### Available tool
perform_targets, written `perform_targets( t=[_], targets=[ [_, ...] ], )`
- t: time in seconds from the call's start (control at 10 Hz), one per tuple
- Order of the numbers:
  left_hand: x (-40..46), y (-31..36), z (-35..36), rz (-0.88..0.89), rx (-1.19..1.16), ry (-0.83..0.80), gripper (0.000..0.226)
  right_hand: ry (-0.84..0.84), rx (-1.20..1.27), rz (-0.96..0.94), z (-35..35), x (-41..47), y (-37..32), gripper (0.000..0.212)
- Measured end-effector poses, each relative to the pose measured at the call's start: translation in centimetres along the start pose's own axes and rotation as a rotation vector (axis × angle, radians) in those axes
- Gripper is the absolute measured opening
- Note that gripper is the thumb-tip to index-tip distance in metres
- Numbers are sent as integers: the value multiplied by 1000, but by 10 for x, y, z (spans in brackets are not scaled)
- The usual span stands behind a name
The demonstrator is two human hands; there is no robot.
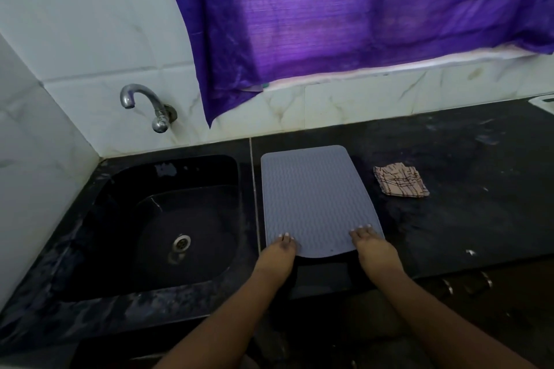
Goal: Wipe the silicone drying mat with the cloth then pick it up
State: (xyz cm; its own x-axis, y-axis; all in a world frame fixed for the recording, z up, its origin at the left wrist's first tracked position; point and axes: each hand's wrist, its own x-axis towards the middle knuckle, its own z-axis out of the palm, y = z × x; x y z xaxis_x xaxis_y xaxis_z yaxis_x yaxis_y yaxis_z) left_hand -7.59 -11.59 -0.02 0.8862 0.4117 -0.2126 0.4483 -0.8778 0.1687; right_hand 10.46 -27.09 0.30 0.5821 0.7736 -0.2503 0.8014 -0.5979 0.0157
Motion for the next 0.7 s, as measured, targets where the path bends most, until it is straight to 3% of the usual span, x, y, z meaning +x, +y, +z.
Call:
perform_targets(
  t=[0.2,0.3,0.4,0.5,0.7],
  targets=[
    [-8,12,9,-57,40,-65,57,-46,-62,-5,-4,-5,10,61],
    [-9,12,11,-64,60,-102,64,-105,67,-44,-8,-11,18,69],
    [-5,12,6,-77,73,-185,69,-59,363,-36,-16,-14,32,69],
    [-1,11,-11,-69,39,-198,68,-107,486,17,-30,-7,38,53],
    [12,4,-33,-123,-35,-138,64,0,556,48,-36,14,28,43]
  ],
)
